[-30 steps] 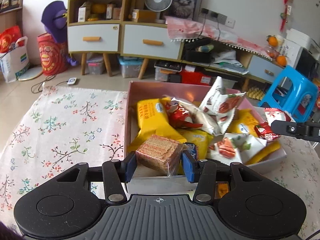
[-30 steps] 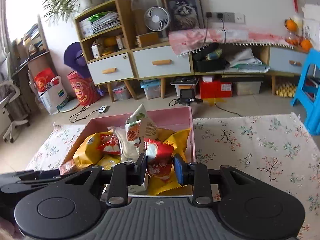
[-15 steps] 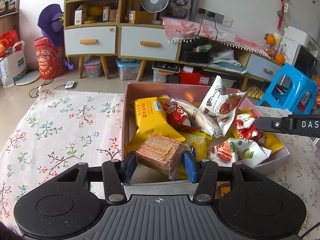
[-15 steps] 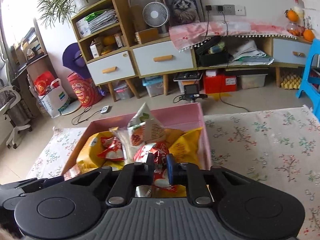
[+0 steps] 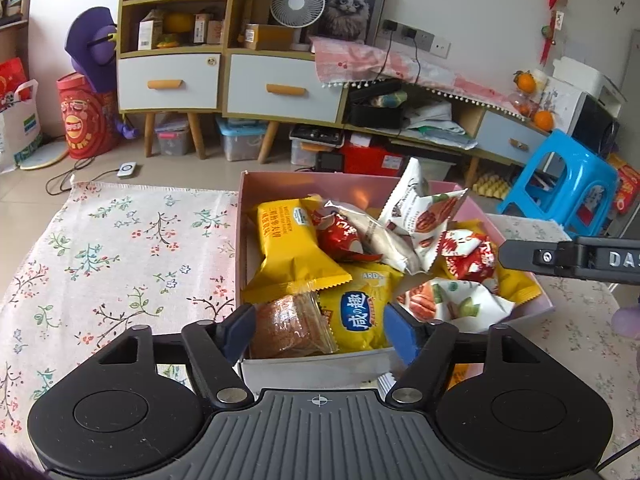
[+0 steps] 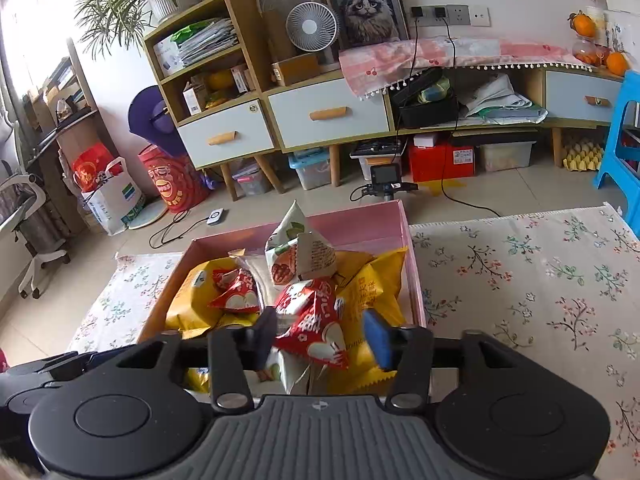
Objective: Organize snacks
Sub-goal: 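Carry wafer pack and red candy wrapper into the pink box and release, then withdraw both tools from the box toward the remaining snacks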
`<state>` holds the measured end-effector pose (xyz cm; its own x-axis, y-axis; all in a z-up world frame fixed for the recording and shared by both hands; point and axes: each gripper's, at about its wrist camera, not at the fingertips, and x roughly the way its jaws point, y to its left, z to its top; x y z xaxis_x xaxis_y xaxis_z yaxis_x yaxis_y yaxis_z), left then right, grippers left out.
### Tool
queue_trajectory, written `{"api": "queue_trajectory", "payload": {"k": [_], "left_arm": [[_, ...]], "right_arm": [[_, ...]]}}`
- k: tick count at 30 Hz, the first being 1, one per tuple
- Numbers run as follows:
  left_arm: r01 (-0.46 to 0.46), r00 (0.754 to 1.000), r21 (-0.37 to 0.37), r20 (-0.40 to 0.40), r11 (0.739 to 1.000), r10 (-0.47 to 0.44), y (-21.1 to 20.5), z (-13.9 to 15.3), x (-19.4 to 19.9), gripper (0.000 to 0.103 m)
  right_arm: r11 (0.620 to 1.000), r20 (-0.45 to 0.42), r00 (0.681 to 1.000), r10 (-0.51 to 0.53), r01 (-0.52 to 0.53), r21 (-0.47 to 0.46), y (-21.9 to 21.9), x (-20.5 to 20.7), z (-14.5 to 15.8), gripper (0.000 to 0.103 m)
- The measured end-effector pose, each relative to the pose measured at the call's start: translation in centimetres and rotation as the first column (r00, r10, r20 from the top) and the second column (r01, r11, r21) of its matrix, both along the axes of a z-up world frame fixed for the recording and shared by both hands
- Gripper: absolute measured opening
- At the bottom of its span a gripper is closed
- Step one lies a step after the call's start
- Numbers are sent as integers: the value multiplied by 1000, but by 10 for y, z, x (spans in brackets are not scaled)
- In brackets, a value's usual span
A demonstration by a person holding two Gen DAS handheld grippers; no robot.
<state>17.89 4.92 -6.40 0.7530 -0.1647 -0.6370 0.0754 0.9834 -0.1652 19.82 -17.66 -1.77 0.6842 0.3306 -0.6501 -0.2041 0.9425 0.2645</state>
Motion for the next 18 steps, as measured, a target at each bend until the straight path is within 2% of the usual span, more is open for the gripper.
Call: {"api": "queue_trajectory", "payload": {"k": [1, 4, 10, 18], "left_arm": [[3, 1000, -1, -1, 1000, -3, 0, 1, -2, 73], [16, 1000, 0, -2, 1000, -16, 0, 3, -8, 76], [38, 999, 14, -7, 999, -38, 0, 4, -23, 83], [53, 998, 55, -30, 997, -52, 7, -5, -43, 94]], "right_arm": [[1000, -1, 1000, 3, -3, 5, -1, -2, 1, 51], [1000, -11, 1000, 20, -20, 0, -4, -11, 2, 55], [997, -23, 998, 64, -65, -36, -7, -33, 6, 77], [989, 4, 995, 103, -102, -111, -17, -61, 10, 88]]}}
